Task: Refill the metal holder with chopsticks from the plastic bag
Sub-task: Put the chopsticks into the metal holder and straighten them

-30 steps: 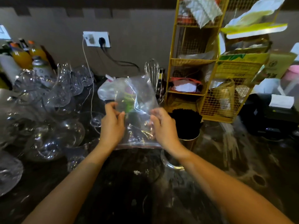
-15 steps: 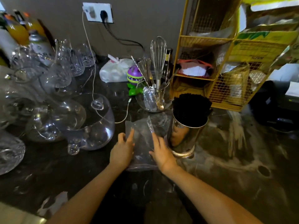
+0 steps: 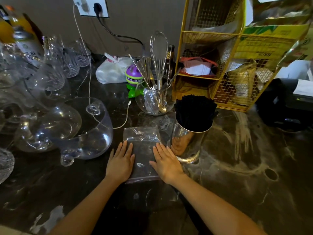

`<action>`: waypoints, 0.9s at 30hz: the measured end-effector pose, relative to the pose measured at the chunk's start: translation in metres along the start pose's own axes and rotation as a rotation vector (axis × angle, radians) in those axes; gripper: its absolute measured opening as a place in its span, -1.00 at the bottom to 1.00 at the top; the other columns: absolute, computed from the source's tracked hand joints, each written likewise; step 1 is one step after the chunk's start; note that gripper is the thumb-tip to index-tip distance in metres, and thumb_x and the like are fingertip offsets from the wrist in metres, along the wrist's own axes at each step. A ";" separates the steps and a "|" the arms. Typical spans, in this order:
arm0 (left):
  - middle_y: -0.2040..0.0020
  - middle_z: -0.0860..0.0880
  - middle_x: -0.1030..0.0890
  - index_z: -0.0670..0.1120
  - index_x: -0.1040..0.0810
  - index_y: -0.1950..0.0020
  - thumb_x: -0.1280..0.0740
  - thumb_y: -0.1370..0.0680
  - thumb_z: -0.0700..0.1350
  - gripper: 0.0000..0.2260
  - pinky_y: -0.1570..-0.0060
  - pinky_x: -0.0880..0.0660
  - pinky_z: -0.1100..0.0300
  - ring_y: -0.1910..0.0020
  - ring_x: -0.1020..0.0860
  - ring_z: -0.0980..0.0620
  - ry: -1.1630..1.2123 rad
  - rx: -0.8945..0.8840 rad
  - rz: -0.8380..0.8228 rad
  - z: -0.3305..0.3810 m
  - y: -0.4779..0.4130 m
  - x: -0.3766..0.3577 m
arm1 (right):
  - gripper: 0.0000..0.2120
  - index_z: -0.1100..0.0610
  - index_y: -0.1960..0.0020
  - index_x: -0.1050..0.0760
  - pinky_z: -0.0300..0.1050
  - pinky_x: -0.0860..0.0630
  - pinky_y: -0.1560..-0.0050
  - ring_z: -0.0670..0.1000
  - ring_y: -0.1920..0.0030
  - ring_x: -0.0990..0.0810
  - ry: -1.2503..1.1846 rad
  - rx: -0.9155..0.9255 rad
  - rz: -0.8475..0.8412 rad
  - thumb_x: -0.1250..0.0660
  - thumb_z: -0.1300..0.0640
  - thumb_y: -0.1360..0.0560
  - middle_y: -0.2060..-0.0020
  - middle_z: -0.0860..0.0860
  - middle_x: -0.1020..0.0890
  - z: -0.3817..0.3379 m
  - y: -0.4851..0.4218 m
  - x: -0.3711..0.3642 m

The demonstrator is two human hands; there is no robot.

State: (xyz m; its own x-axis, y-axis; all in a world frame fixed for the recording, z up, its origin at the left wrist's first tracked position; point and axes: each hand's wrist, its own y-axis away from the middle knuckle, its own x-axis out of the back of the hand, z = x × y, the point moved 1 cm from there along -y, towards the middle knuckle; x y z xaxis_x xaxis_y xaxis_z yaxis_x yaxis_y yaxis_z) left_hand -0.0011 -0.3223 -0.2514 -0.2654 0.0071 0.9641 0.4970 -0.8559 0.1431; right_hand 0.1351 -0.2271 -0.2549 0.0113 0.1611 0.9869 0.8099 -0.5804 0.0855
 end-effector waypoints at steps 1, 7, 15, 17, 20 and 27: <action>-0.52 -0.09 0.05 -0.06 0.07 -0.44 0.09 -0.58 0.02 -0.56 -0.45 0.10 -0.02 -0.49 0.09 -0.02 0.001 0.000 0.001 0.000 0.000 -0.001 | -0.39 0.23 -0.44 -0.02 -0.06 0.14 -0.47 0.04 -0.50 -0.02 -0.025 0.030 -0.052 0.16 -0.14 -0.53 -0.49 0.14 -0.11 0.001 0.001 0.000; -0.52 -0.08 0.04 -0.04 0.05 -0.43 0.07 -0.58 0.02 -0.56 -0.45 0.09 -0.02 -0.49 0.08 -0.01 0.031 0.011 -0.002 -0.002 -0.001 -0.001 | -0.42 0.18 -0.46 0.14 -0.06 0.25 -0.47 0.02 -0.50 0.16 -0.035 -0.011 -0.118 0.08 -0.09 -0.57 -0.51 0.10 0.06 -0.001 0.003 0.006; -0.49 -0.14 -0.10 0.03 -0.06 -0.42 -0.07 -0.56 0.02 -0.56 -0.44 -0.06 -0.09 -0.47 -0.06 -0.08 0.380 0.039 -0.039 0.013 -0.012 0.025 | -0.50 0.09 -0.46 0.03 -0.12 0.07 -0.48 0.00 -0.50 0.01 -0.348 0.000 0.031 0.01 -0.01 -0.58 -0.50 0.06 -0.08 -0.007 0.006 0.055; -0.44 -0.15 -0.24 0.00 -0.17 -0.39 -0.16 -0.54 -0.03 -0.57 -0.40 -0.18 -0.06 -0.42 -0.20 -0.07 0.490 -0.011 0.037 0.026 -0.015 0.043 | -0.52 0.10 -0.45 -0.05 -0.14 -0.04 -0.46 0.02 -0.48 -0.10 -0.492 0.037 0.135 -0.06 0.04 -0.57 -0.47 0.08 -0.18 -0.009 0.011 0.081; -0.26 -0.16 -0.46 -0.12 -0.36 -0.29 -0.28 -0.48 -0.16 -0.62 -0.21 -0.34 0.15 -0.21 -0.43 -0.04 0.601 -0.146 0.187 0.051 -0.016 0.077 | -0.56 0.11 -0.41 -0.18 -0.22 -0.21 -0.35 0.02 -0.37 -0.30 -0.678 0.093 0.275 -0.15 0.12 -0.55 -0.38 0.09 -0.35 -0.008 0.023 0.122; 0.23 0.07 -0.53 -0.16 -0.57 0.04 -0.43 -0.34 -0.25 -0.79 0.33 -0.38 0.53 0.31 -0.50 0.34 0.816 -0.432 0.347 0.106 -0.008 0.132 | -0.69 0.14 -0.19 -0.45 -0.43 -0.44 0.14 -0.21 0.16 -0.51 -0.886 0.039 0.515 -0.30 0.25 -0.45 0.10 -0.07 -0.51 0.023 0.054 0.184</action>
State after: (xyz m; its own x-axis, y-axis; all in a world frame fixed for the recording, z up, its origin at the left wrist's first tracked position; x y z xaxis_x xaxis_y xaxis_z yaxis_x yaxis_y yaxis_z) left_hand 0.0473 -0.2600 -0.1021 -0.7312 -0.4999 0.4641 0.3537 -0.8596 -0.3687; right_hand 0.1947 -0.2104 -0.0721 0.7796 0.4405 0.4452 0.6023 -0.7221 -0.3402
